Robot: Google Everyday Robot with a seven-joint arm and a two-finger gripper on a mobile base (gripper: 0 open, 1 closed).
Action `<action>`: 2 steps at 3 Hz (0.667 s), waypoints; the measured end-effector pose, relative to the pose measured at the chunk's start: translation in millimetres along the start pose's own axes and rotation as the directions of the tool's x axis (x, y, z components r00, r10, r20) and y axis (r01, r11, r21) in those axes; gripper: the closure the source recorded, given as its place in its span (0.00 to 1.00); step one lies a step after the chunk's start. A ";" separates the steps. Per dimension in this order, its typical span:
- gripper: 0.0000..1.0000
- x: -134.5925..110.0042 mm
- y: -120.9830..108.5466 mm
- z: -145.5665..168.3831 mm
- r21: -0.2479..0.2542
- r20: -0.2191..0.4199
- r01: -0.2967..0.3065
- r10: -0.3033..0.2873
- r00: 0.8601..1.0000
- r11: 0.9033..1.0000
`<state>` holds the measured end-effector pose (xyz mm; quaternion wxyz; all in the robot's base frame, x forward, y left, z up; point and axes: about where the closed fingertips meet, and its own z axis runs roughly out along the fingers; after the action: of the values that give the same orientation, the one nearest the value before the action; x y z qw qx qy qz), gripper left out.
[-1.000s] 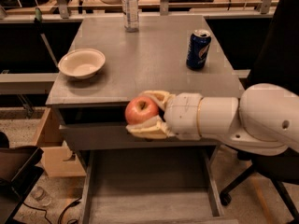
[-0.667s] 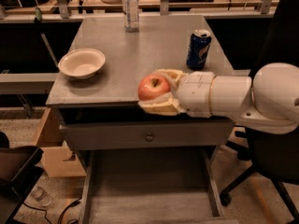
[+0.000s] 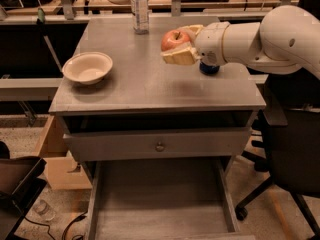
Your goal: Pick apple from middle drawer and place on counter
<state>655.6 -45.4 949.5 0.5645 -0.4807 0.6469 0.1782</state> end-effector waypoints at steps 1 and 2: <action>1.00 0.0 0.0 0.0 0.000 0.000 0.000 0.000 1.000 1.000; 1.00 -5.3 -19.7 28.5 0.031 -0.004 0.003 -0.003 1.000 1.000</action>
Offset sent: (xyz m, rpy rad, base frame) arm 0.0979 0.0386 0.0074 -0.0064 -0.0401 -0.0982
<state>687.2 -30.5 952.0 0.5707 -0.4732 0.6501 0.1663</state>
